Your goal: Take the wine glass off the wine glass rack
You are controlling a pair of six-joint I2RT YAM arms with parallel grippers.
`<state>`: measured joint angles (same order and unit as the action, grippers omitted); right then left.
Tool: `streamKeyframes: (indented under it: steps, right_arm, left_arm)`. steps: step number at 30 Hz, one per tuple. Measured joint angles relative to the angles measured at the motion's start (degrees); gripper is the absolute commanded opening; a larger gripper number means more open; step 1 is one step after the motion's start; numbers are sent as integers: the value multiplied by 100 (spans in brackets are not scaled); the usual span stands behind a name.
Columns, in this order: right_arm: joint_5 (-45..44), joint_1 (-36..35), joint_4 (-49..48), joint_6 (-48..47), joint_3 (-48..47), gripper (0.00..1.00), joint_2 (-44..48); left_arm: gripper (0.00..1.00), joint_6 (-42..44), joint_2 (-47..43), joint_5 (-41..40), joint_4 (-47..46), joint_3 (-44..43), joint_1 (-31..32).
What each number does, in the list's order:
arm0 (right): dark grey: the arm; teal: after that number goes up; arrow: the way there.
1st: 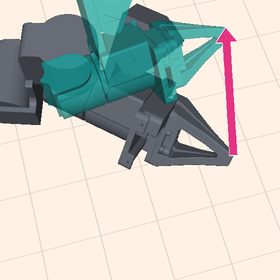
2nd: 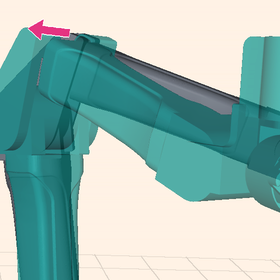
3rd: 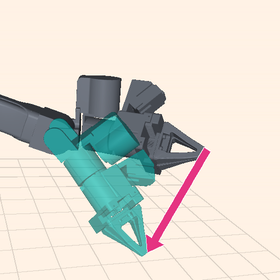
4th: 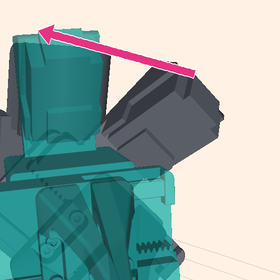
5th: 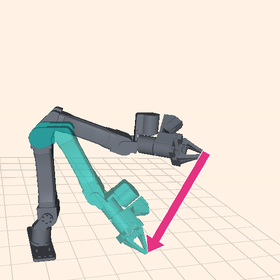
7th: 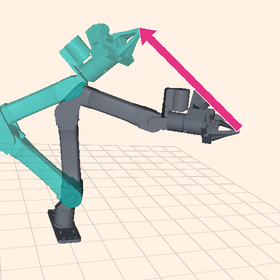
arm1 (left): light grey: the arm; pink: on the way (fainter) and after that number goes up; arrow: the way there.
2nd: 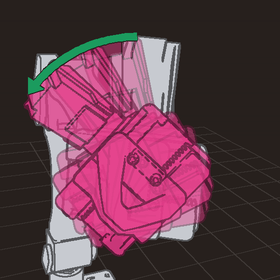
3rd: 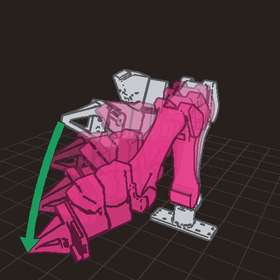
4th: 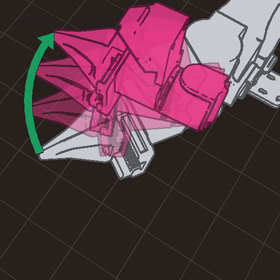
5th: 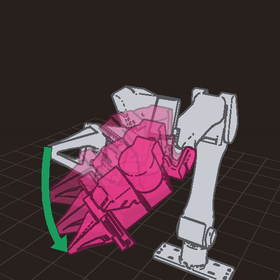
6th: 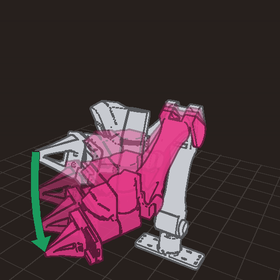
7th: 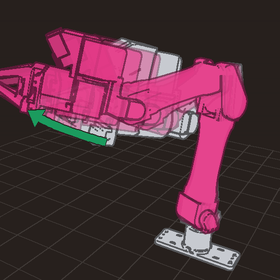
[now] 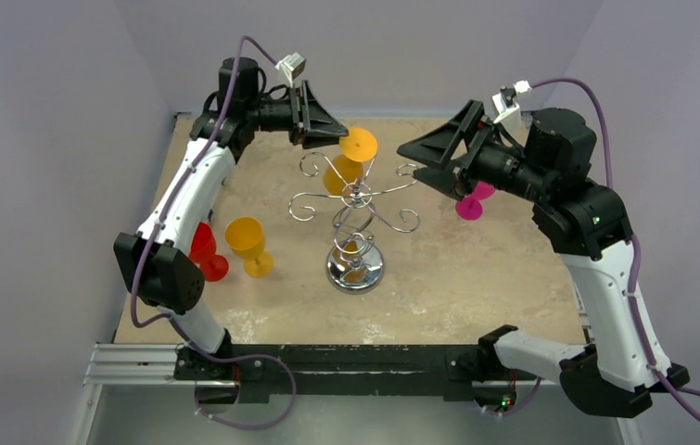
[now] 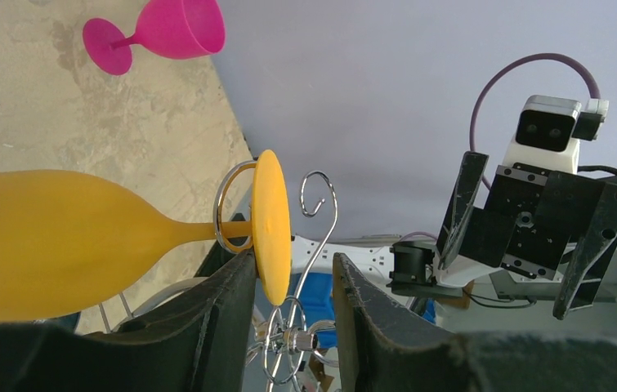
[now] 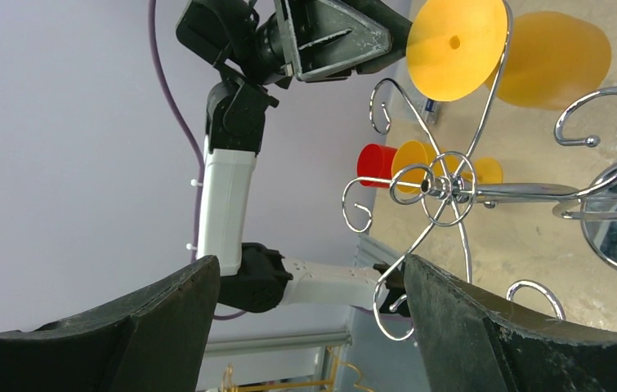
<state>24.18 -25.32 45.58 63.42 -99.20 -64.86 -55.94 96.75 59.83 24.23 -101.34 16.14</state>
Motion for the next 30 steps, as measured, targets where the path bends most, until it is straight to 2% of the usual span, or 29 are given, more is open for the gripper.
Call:
streamKeyframes:
  steps: [16,30]
  right_arm:
    - [0,0,-68,24,81,82,2]
    - [0,0,-151,63,153,82,2]
  left_arm:
    - [36,-197,0,66,-286,313,133]
    - [30,-195,0,59,-393,345,205]
